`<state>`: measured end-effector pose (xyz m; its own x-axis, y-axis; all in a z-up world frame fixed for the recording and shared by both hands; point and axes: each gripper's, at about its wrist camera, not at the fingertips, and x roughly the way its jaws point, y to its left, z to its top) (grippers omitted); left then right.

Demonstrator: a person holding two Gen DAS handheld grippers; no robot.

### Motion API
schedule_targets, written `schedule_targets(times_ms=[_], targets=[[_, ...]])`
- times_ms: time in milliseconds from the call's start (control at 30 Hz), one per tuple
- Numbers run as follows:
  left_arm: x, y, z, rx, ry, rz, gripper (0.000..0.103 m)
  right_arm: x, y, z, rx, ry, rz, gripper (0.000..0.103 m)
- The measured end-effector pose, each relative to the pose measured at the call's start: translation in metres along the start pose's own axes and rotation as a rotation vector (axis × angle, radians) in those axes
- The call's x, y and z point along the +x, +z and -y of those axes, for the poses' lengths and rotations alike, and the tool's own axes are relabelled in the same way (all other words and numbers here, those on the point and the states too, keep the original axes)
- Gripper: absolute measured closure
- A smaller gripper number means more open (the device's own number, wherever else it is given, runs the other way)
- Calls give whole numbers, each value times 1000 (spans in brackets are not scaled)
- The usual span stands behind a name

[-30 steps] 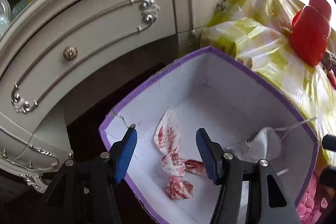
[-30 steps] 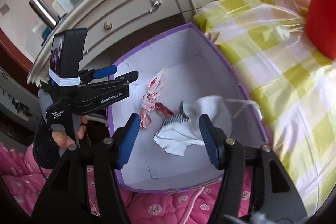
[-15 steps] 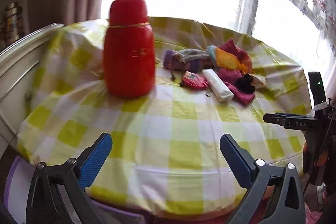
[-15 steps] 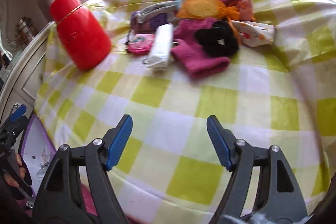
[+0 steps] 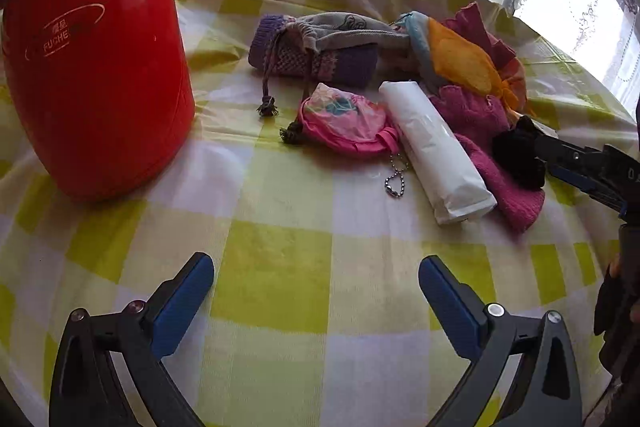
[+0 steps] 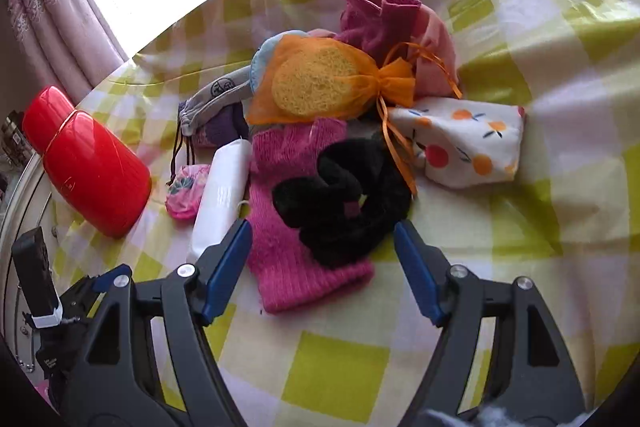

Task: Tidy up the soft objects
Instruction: 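Grasp the black velvet cloth with the right tool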

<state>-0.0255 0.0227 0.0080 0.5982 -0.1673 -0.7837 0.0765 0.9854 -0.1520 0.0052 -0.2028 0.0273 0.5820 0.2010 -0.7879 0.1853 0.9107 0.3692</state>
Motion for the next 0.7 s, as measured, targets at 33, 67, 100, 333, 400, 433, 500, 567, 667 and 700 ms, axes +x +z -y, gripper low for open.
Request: schedule_targets(times_ms=[33, 67, 100, 333, 400, 433, 500, 567, 667, 700], targets=[[0, -1, -1, -5, -7, 5, 0, 8, 4, -4, -14, -13, -6, 27], [0, -1, 0, -3, -5, 5, 0, 15, 6, -8, -31, -35, -12, 27], [1, -1, 1, 3, 4, 4, 0, 21, 6, -11, -56, -66, -17, 27], [6, -1, 9, 44, 49, -15, 0, -64, -37, 22, 8, -65, 181, 84], [5, 0, 7, 39, 44, -13, 0, -84, -55, 36, 18, -102, 176, 84], [5, 0, 7, 37, 42, -13, 0, -90, -64, 42, 15, -127, 158, 84], [3, 0, 8, 24, 23, -17, 0, -95, -79, 53, 17, -176, 122, 84], [2, 3, 12, -18, -45, -25, 0, -92, -91, 60, 29, -183, 91, 84], [13, 17, 32, -57, -73, -58, 0, -92, -95, 67, 57, -171, 90, 84], [20, 23, 41, -47, -49, -69, 0, -90, -95, 67, 61, -164, 85, 84]])
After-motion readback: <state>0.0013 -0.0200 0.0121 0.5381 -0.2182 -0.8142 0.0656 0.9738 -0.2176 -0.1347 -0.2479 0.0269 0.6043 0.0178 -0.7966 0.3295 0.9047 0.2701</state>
